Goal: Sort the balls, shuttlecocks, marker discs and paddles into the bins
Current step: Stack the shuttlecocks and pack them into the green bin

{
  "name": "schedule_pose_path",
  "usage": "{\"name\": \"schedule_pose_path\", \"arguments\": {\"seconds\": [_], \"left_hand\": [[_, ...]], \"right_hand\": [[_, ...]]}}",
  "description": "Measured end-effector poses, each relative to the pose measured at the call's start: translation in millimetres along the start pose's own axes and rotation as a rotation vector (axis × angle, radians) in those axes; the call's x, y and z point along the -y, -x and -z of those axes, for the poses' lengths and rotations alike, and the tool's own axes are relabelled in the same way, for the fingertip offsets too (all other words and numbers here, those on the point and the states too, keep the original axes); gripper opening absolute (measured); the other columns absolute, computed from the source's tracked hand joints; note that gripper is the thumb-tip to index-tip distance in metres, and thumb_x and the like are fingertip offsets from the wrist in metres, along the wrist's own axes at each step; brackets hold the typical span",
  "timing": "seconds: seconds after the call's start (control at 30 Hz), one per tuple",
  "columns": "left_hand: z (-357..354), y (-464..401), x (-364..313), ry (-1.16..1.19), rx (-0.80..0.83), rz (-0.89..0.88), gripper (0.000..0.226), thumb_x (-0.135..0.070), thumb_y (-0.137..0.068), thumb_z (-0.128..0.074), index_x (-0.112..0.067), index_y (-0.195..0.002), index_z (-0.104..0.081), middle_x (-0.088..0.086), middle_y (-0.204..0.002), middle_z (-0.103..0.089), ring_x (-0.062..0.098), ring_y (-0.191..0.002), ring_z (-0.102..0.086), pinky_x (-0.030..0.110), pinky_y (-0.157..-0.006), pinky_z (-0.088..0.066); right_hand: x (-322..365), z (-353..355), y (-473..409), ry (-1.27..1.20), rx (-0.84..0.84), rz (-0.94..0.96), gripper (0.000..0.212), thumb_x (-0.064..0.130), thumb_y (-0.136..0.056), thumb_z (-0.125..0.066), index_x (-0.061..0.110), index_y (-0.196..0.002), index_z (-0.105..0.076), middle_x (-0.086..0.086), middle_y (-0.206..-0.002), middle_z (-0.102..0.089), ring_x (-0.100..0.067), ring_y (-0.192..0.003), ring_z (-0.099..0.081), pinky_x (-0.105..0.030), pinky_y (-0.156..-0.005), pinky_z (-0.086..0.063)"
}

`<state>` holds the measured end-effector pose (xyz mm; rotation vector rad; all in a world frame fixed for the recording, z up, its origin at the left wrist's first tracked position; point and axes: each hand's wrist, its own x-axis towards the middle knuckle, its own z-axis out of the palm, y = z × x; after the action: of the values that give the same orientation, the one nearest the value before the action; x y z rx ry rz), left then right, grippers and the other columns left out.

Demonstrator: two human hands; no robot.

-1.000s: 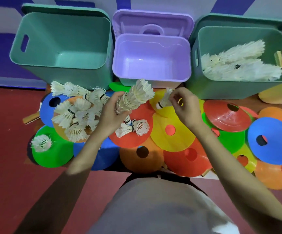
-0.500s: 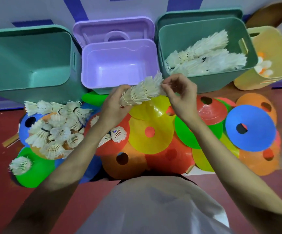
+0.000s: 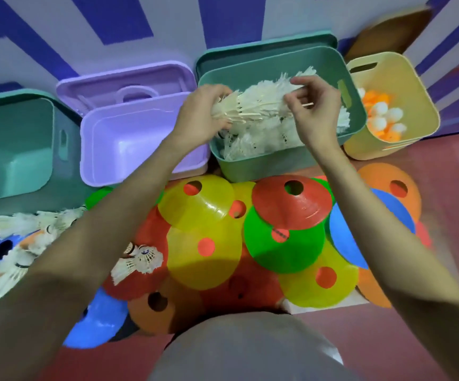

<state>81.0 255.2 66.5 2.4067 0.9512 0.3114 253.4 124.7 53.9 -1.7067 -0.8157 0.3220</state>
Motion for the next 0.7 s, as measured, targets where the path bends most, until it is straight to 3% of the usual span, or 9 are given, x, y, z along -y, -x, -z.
{"name": "schedule_pose_path", "arguments": {"seconds": [0.13,0.37,0.6,0.7], "left_hand": [[-19.3,-40.1,-7.5,-0.048,0.051,0.054,0.061,-0.034,-0.062,-0.087,-0.03,-0.118,-0.063,-0.005,-0.114,-0.068,0.028,-0.11,-0.053,0.041,-0.098,-0.04],[-47.5,-64.2,6.0,0.026,0.18,0.165,0.063,-0.016,-0.062,-0.088,-0.018,-0.121,-0.063,0.002,-0.118,-0.067,0.024,-0.111,-0.058,0.038,-0.097,-0.045],[-51.8,-60.9,12.2,-0.139,0.441,0.128,0.044,-0.011,-0.065,-0.085,-0.015,-0.105,-0.066,0.008,-0.103,-0.065,0.03,-0.102,-0.056,0.031,-0.075,-0.04],[-48.7,-62.7,6.8,-0.129,0.422,0.11,0.054,-0.006,-0.075,-0.078,-0.013,-0.126,-0.06,0.012,-0.122,-0.062,0.028,-0.112,-0.056,0.033,-0.091,-0.044]], "right_hand": [[-21.8,3.7,-35.1,0.092,-0.013,-0.031,0.023,0.01,-0.077,-0.061,0.009,-0.099,-0.068,0.011,-0.066,-0.058,0.001,-0.061,-0.056,-0.016,-0.066,-0.048],[-49.7,-6.8,-66.5,0.223,0.121,-0.041,0.03,0.007,-0.084,-0.063,0.009,-0.114,-0.064,0.003,-0.074,-0.06,-0.003,-0.063,-0.054,-0.015,-0.07,-0.046],[-65.8,-16.9,-60.9,0.432,0.336,0.028,0.023,0.003,-0.089,-0.055,0.002,-0.108,-0.068,-0.014,-0.099,-0.07,-0.025,-0.09,-0.065,-0.029,-0.084,-0.048],[-68.6,-14.1,-63.9,0.483,0.371,0.019,0.022,0.001,-0.087,-0.055,0.002,-0.104,-0.07,-0.015,-0.099,-0.07,-0.027,-0.091,-0.065,-0.03,-0.083,-0.049]]}}
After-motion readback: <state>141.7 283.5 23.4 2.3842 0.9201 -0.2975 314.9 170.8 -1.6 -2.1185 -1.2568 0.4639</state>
